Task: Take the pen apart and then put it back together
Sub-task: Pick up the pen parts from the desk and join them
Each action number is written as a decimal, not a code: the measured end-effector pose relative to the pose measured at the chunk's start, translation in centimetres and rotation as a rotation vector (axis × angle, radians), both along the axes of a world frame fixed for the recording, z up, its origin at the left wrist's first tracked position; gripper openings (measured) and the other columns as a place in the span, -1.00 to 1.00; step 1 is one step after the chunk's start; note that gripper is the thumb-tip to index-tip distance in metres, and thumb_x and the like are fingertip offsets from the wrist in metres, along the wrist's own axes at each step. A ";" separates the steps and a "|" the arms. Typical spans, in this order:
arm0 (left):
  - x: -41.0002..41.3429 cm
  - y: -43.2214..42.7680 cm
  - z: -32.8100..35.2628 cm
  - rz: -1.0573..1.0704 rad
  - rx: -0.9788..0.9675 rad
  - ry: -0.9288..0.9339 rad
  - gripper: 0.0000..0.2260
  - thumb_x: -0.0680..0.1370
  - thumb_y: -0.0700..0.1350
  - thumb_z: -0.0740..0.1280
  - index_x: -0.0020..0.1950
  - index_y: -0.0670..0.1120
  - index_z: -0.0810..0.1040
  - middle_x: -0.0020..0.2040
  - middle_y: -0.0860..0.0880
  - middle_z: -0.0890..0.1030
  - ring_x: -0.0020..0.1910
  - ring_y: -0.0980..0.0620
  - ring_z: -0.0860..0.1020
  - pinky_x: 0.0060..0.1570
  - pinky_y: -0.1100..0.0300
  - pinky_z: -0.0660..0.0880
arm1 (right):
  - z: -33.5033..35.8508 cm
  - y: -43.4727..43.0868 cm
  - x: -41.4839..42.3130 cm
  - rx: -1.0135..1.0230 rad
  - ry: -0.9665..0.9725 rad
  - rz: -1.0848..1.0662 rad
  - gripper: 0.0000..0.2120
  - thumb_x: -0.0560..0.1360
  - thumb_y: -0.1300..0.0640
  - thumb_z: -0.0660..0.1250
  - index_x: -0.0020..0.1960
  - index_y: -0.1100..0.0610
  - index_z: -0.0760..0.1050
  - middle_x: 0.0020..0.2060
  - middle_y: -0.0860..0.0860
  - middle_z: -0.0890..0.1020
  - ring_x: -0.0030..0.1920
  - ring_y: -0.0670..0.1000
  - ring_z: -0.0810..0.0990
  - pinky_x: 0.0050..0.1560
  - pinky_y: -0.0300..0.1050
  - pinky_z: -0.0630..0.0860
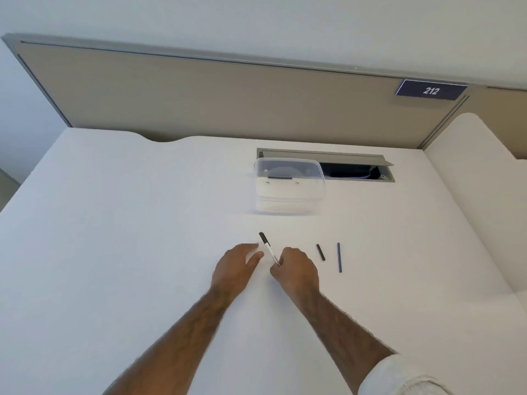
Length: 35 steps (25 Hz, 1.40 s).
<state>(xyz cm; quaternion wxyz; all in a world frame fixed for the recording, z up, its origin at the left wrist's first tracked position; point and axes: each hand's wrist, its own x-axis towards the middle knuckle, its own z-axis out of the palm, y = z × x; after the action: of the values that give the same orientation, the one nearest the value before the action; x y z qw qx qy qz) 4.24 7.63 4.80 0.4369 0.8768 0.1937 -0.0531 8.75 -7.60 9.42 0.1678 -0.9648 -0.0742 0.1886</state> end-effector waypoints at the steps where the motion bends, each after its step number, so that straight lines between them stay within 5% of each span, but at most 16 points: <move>1: -0.1 -0.9 0.5 0.072 -0.172 0.015 -0.64 0.61 0.12 0.34 0.36 0.00 0.60 0.25 0.10 0.67 0.21 0.09 0.62 0.27 0.11 0.52 | 0.4 -0.6 -0.3 -0.014 -0.036 0.046 -0.88 0.50 0.07 0.25 -0.08 0.12 0.48 -0.11 0.01 0.57 -0.14 0.09 0.58 -0.22 -0.09 0.40; 3: -0.4 -3.0 1.5 0.192 -0.534 0.049 -0.69 0.59 0.06 0.41 0.21 -0.12 0.67 0.04 -0.02 0.75 -0.03 0.02 0.70 0.06 0.10 0.64 | 1.4 -1.9 -0.7 -0.045 -0.113 0.147 -0.93 0.54 0.11 0.23 -0.07 0.11 0.44 -0.09 0.02 0.54 -0.12 0.10 0.56 -0.21 -0.07 0.39; 5: -0.7 -5.1 2.5 0.244 -0.785 0.062 -0.73 0.60 -0.02 0.41 0.08 -0.23 0.68 0.01 -0.15 0.75 -0.04 -0.09 0.73 0.05 0.07 0.66 | 2.0 -3.3 -0.8 -0.072 -0.184 0.243 -0.95 0.57 0.16 0.21 -0.05 0.11 0.42 -0.06 0.05 0.54 -0.08 0.11 0.58 -0.23 -0.05 0.38; 9: -0.8 -8.3 3.7 0.275 -0.965 0.044 -0.78 0.61 -0.11 0.41 0.00 -0.29 0.64 0.03 -0.23 0.74 0.01 -0.16 0.73 0.12 0.05 0.64 | 2.3 -5.8 -0.5 -0.050 -0.267 0.349 -0.88 0.60 0.15 0.20 0.07 0.15 0.48 0.02 0.07 0.56 0.02 0.13 0.60 -0.23 -0.03 0.39; 12: -0.4 -9.6 4.2 0.365 -0.999 0.015 -0.86 0.61 -0.18 0.40 -0.06 -0.25 0.62 -0.06 -0.20 0.74 -0.09 -0.08 0.72 0.08 0.08 0.67 | 2.5 -7.6 0.5 0.087 -0.251 0.378 -0.83 0.60 0.05 0.23 0.03 0.14 0.51 -0.01 0.05 0.56 0.00 0.10 0.58 -0.16 -0.01 0.44; 15: -0.1 -10.0 4.3 0.456 -1.005 -0.015 -0.89 0.60 -0.21 0.41 -0.05 -0.26 0.64 -0.09 -0.19 0.72 -0.13 -0.08 0.72 -0.05 0.16 0.68 | 2.1 -10.0 2.9 0.294 -0.159 0.110 -0.81 0.53 -0.03 0.36 -0.10 0.09 0.57 -0.09 -0.01 0.62 -0.08 0.03 0.59 -0.07 -0.03 0.48; 19: 0.1 -10.1 4.3 0.485 -0.998 -0.025 -0.86 0.59 -0.21 0.42 0.01 -0.29 0.66 -0.08 -0.20 0.72 -0.12 -0.11 0.72 -0.11 0.20 0.68 | 0.0 -13.8 6.6 0.111 -0.119 -0.254 -0.89 0.55 0.15 0.26 -0.02 0.14 0.55 -0.04 0.07 0.67 -0.03 0.14 0.64 -0.07 -0.03 0.58; 35: 2.3 -9.9 4.3 0.475 -1.011 -0.001 -0.87 0.58 -0.22 0.43 0.00 -0.29 0.66 -0.10 -0.20 0.73 -0.15 -0.10 0.73 -0.12 0.19 0.68 | -2.4 -14.4 8.1 -0.010 -0.112 -0.227 -0.85 0.56 0.24 0.20 0.05 0.24 0.51 0.03 0.18 0.61 0.03 0.22 0.61 -0.12 -0.06 0.46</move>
<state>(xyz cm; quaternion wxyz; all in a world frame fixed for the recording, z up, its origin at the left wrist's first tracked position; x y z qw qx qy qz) 6.49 -2.29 9.09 0.8032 0.4902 0.3362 -0.0389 16.84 -21.96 7.03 0.1790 -0.9768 0.0269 0.1145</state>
